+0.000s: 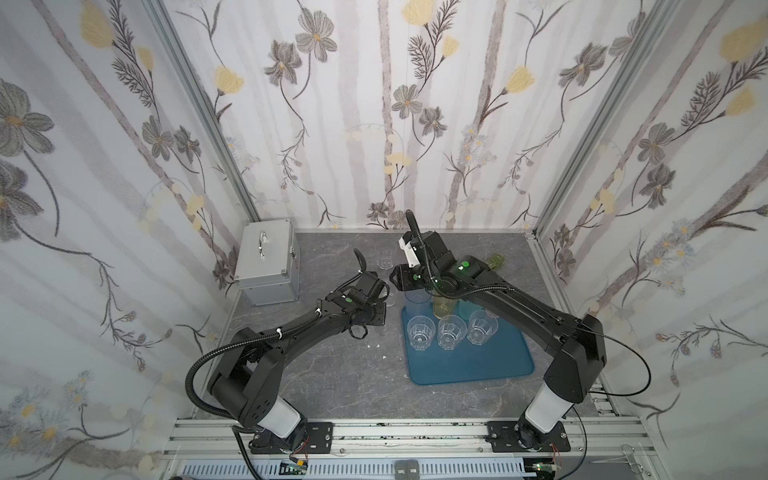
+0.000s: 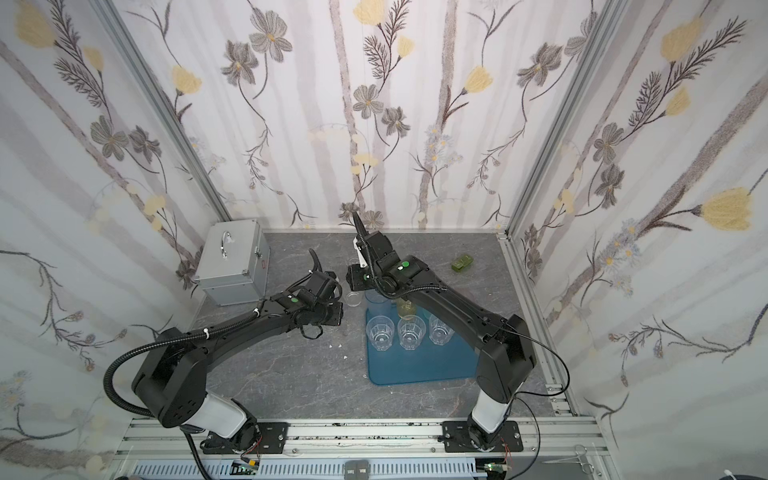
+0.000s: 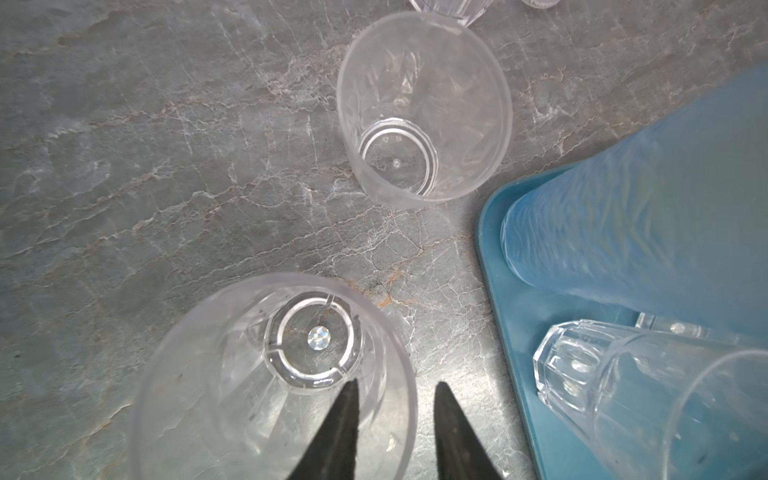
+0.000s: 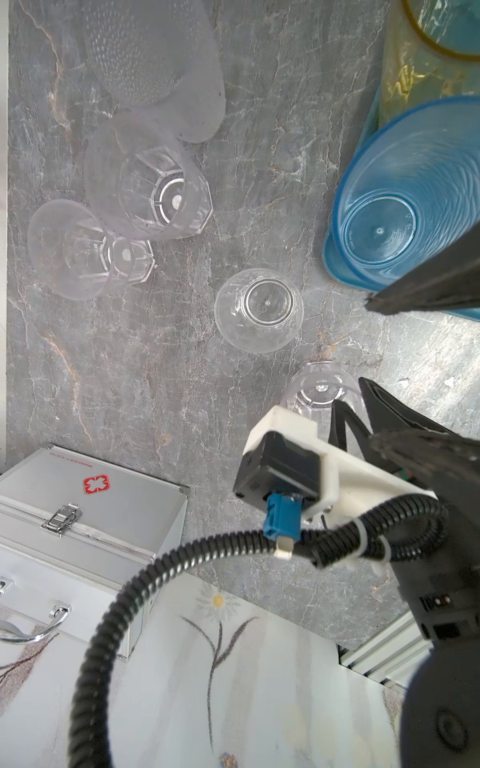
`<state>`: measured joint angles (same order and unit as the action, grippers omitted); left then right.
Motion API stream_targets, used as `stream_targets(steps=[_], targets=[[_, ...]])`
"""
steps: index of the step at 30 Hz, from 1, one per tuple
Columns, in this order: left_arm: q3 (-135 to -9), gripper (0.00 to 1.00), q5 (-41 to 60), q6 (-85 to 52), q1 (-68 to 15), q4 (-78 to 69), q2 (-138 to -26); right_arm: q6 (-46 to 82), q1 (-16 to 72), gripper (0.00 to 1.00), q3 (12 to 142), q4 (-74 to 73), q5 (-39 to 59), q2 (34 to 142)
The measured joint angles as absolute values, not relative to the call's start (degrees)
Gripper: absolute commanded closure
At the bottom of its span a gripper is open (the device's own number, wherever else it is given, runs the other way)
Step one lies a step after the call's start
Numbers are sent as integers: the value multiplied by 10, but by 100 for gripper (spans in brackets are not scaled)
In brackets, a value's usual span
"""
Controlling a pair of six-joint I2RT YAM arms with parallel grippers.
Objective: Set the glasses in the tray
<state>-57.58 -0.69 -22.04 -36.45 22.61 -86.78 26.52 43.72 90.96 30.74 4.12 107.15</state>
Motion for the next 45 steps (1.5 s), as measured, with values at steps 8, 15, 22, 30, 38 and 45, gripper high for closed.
stream_targets(steps=[8, 15, 22, 30, 38, 45], targets=[[-585, 42, -21, -224, -363, 227, -779, 267, 435, 54, 911, 309, 35, 1062], [-560, 31, -77, -208, -288, 226, -708, 285, 455, 54, 915, 298, 52, 1082], [-471, 22, -125, -228, -229, 172, -628, 284, 496, 55, 926, 299, 46, 1140], [-368, 19, -139, -295, -221, 105, -556, 279, 524, 66, 955, 323, 10, 1208], [-345, 19, -132, -317, -221, 84, -550, 267, 528, 74, 983, 342, -29, 1254], [-344, 19, -124, -319, -221, 71, -554, 263, 529, 80, 1001, 355, -43, 1280]])
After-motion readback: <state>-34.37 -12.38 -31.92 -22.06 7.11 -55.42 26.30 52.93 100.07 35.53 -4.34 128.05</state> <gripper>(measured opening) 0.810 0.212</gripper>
